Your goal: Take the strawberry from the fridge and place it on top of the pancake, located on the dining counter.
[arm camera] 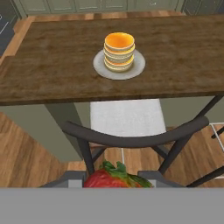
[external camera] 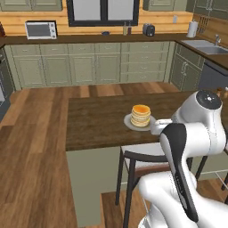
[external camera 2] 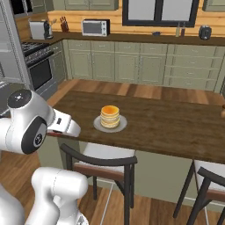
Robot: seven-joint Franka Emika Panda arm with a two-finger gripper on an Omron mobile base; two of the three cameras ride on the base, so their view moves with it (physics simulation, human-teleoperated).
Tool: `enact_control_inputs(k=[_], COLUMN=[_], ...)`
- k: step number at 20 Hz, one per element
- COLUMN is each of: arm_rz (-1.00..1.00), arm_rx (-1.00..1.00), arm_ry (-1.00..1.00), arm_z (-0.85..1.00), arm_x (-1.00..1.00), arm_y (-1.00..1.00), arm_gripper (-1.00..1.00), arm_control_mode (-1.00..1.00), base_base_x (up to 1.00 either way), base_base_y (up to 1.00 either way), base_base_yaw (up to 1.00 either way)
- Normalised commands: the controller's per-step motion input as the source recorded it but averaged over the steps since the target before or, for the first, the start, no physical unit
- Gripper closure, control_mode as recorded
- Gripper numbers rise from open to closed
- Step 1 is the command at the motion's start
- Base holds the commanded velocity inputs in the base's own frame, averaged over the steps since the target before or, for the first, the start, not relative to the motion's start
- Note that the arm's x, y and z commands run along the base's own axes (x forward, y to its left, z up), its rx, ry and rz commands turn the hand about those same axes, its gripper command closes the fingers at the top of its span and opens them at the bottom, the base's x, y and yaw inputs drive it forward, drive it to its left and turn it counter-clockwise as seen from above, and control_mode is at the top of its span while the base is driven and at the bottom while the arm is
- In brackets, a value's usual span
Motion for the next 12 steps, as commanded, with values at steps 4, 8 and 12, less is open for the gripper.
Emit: enact_control_inputs(k=[4, 8, 12], arm_rz=[-0.02, -0.04, 0.0], arm_rx=[0.0, 0.0, 0.02], arm_ry=[-0.02, -0.01, 0.01], arm_z=[0.0, 0.1, 0.02], arm_x=[0.16, 0.97, 1.0], arm_y=[0.0, 0.0, -0.38], arm_gripper=[1.0, 1.0, 1.0], arm_control_mode=[-1.0, -1.0, -1.0], base_base_x=[0.33, 0.0, 0.0], base_base_y=[0.0, 0.0, 0.0], base_base_yaw=[-0.02, 0.0, 0.0])
